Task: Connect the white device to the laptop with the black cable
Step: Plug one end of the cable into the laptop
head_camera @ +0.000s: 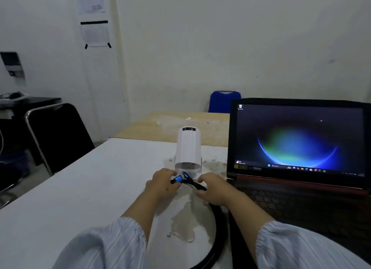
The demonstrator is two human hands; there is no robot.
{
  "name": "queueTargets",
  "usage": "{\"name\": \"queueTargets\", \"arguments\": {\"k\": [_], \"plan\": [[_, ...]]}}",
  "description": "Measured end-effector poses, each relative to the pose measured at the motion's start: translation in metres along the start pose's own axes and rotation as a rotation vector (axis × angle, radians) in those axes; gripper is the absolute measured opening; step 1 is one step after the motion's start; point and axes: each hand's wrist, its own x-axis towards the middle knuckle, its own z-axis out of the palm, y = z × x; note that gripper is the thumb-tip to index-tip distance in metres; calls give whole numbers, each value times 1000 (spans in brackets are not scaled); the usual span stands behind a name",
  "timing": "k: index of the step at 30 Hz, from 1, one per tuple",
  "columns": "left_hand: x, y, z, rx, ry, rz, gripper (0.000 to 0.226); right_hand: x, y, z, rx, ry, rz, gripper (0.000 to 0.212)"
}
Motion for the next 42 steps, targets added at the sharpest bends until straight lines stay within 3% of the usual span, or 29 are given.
{"name": "queueTargets", "arguments": {"k": [4,28,33,42], "plan": [[8,-1,11,43,23,-27,34,15,6,5,-2,-18,19,35],[19,14,19,-62,171,-51,30,51,6,22,162,137,-10,26],[16,23,13,-262,216,29,28,48,5,17,312,213,18,29],[1,41,10,-546,118,102,25,32,9,6,418,204,2,20]]}}
